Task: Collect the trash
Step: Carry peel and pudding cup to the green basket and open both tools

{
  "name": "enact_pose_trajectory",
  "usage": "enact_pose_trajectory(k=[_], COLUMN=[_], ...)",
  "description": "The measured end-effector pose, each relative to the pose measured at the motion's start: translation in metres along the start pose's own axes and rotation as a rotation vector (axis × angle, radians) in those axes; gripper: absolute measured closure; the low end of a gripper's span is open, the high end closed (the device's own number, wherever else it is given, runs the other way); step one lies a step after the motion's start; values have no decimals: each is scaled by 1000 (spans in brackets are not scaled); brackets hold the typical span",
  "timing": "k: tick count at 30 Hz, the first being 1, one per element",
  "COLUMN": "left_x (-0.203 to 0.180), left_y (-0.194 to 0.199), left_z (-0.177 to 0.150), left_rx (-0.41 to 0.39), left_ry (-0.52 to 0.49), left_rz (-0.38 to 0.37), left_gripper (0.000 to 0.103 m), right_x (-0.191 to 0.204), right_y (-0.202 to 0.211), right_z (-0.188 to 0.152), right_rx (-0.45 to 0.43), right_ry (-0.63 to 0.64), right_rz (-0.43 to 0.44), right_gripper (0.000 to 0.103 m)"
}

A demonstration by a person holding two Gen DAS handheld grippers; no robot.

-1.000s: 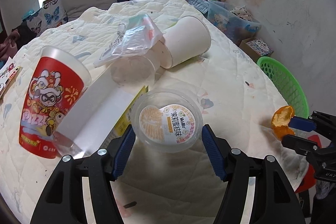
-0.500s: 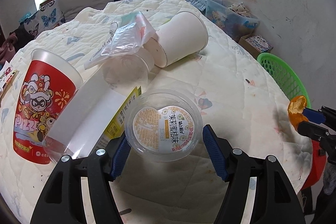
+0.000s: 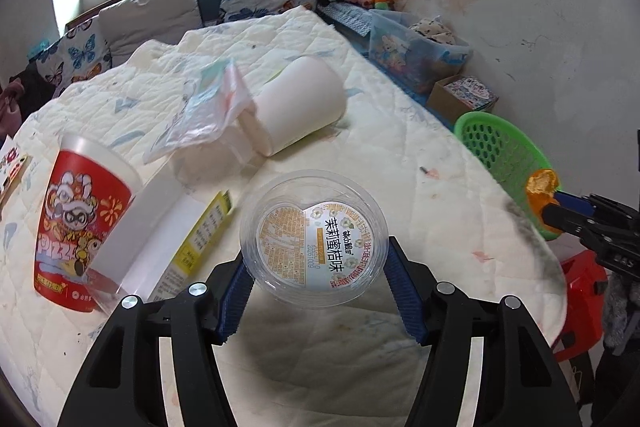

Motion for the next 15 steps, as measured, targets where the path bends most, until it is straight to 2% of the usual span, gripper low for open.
enact_pose_trajectory(k=[15], left_x=[-76], left_y=[7], left_z=[62], left_rx=[-57], left_ry=[-113], left_rz=[-85], left_gripper=[42], right_x=[-87], right_y=[15], right_z=[14], right_rx=[-29], right_ry=[-107], right_rz=[-143], right_gripper=[61])
Point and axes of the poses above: each gripper's, at about its wrist camera, not at the fingertips, and y roughly against the way its jaws point, x to its left, z to its top, the point moved 8 cm from there along -y, roughly the way its jaws point, and after that the axes turned 13 degrees about -y, right-handed, at the moved point
